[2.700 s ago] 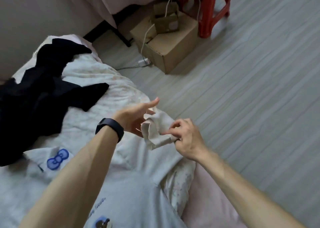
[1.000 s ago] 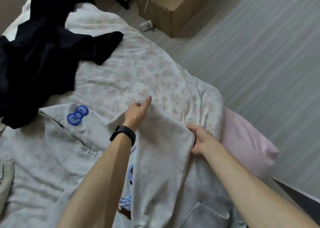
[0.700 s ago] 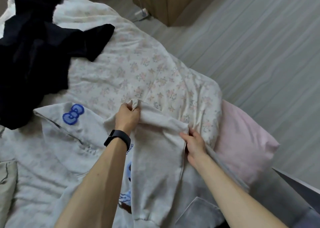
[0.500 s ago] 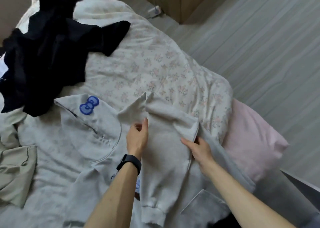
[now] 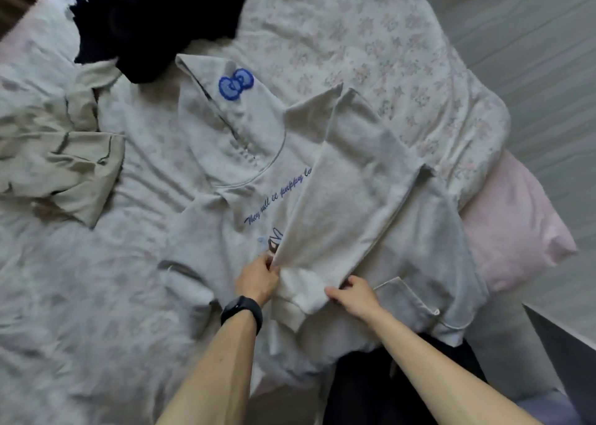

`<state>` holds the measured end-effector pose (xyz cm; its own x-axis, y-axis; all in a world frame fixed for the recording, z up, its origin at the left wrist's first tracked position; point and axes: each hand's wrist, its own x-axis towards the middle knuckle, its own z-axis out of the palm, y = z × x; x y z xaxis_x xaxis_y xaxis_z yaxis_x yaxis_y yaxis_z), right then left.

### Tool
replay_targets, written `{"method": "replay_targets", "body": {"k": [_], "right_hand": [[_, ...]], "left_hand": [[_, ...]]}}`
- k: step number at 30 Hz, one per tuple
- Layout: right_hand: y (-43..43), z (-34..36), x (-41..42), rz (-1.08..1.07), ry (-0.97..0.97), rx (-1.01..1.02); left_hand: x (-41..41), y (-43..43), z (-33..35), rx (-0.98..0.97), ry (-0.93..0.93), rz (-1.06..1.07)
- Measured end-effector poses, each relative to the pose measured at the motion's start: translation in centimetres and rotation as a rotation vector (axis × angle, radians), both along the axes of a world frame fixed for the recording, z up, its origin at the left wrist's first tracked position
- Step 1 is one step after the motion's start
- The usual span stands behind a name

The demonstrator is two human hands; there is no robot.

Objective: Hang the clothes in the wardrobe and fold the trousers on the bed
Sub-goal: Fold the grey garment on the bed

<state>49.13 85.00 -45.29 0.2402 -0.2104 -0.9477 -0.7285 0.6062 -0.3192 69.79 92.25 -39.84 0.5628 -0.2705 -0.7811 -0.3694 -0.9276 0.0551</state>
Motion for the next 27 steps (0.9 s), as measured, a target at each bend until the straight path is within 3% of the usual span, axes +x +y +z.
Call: {"method": "replay_targets", "body": {"k": [5, 9, 11, 14, 16, 18, 20, 23, 25, 27], "right_hand": [[-3.7, 0.1, -0.7, -0.138, 0.073, -0.102], [-9.9, 1.3, -0.7, -0.301, 0.137, -0.274], [-13.0, 2.3, -0.1, -0.299, 0.195, -0.502], [-16.4, 3.5, 1.1, -0.092, 0.166, -0.976], [-17.1, 3.4, 1.9, 0.225, 0.096, -1.203], [-17.8, 1.9, 1.6, 0.595, 0.063, -1.238], [-18.3, -0.5, 0.2, 0.874, 0.096, -1.126], [-19.0, -3.1, -2.4, 0.837, 0.225, -1.086], [-19.0, -3.3, -2.8, 0.74, 0.28, -1.141], [-18.6, -2.8, -2.4, 0.685, 0.21, -1.22]], "left_hand": [[0.5, -1.6, 1.2, -0.14, -0.099, 0.046], [0.4, -8.6, 1.6, -0.304, -0.147, -0.127], [-0.1, -12.8, 1.5, -0.39, -0.226, -0.326], [-1.6, -18.5, 0.3, -0.476, -0.298, -0.673], [-2.3, -20.9, -1.1, -0.502, -0.305, -0.901], [-1.7, -22.9, -3.4, -0.466, -0.31, -1.083], [0.7, -24.3, -5.6, -0.388, -0.328, -1.067], [3.2, -26.3, -7.7, -0.356, -0.428, -0.989], [2.1, -26.6, -8.0, -0.47, -0.472, -0.947], [-0.3, -24.8, -8.0, -0.599, -0.486, -0.816]]}}
